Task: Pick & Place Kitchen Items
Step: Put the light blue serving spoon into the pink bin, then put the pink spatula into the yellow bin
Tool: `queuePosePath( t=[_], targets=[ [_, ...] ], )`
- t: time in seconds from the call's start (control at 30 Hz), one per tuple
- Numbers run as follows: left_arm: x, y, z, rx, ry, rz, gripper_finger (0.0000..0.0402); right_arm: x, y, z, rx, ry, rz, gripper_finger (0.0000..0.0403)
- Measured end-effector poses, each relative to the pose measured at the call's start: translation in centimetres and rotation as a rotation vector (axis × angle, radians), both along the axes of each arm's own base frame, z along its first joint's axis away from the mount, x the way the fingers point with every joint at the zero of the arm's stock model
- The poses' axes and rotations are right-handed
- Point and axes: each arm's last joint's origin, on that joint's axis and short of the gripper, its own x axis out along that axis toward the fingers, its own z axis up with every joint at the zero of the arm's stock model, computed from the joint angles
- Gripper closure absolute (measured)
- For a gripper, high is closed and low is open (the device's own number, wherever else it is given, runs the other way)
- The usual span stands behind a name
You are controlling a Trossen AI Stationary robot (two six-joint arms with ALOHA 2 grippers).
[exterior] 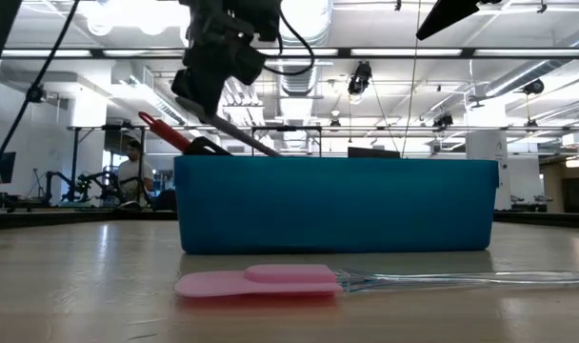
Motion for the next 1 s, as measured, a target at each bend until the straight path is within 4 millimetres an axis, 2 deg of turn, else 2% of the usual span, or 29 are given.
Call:
queuePosePath(
  t=[0.3,0.67,0.9,1.0],
  targets=[
    [1.0,2.4,-1.1,-0.006,-0.065,0.001,0.0312,0.0,0.0,0.0,0.0,0.0,0.0,0.0263],
    [2.4,3.0,-3.9,-0.077,-0.011,-0.049,0.031,0.0,0.0,-0.1,-0.001,0.003,0.0,0.0297],
    [1.9,2.7,-3.8,-0.095,0.038,-0.06,0.0203,0.0,0.0,-0.5,-0.003,0.016,0.0,0.0326],
    [1.5,2.6,-3.5,-0.099,0.047,-0.06,0.0177,0.0,0.0,-0.6,-0.003,0.019,0.0,0.0336]
  ],
)
